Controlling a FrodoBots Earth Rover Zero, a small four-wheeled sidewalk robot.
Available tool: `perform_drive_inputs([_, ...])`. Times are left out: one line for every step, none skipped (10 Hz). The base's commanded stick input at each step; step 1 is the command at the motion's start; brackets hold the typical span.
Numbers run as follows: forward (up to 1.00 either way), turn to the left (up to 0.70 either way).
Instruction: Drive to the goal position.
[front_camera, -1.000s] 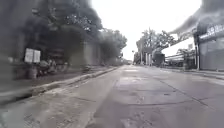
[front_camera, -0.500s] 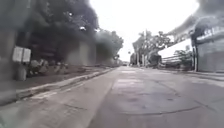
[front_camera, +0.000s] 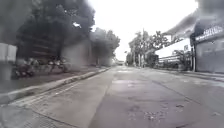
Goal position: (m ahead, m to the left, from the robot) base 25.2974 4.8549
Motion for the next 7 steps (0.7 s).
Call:
perform_drive_inputs([0.7, -0.35])
perform_drive_inputs([0.7, -0.35])
perform_drive_inputs([0.7, -0.06])
perform_drive_inputs([0.7, 0.0])
perform_drive_inputs([0.7, 0.0])
perform_drive_inputs([0.7, -0.23])
perform_drive_inputs([0.7, -0.35])
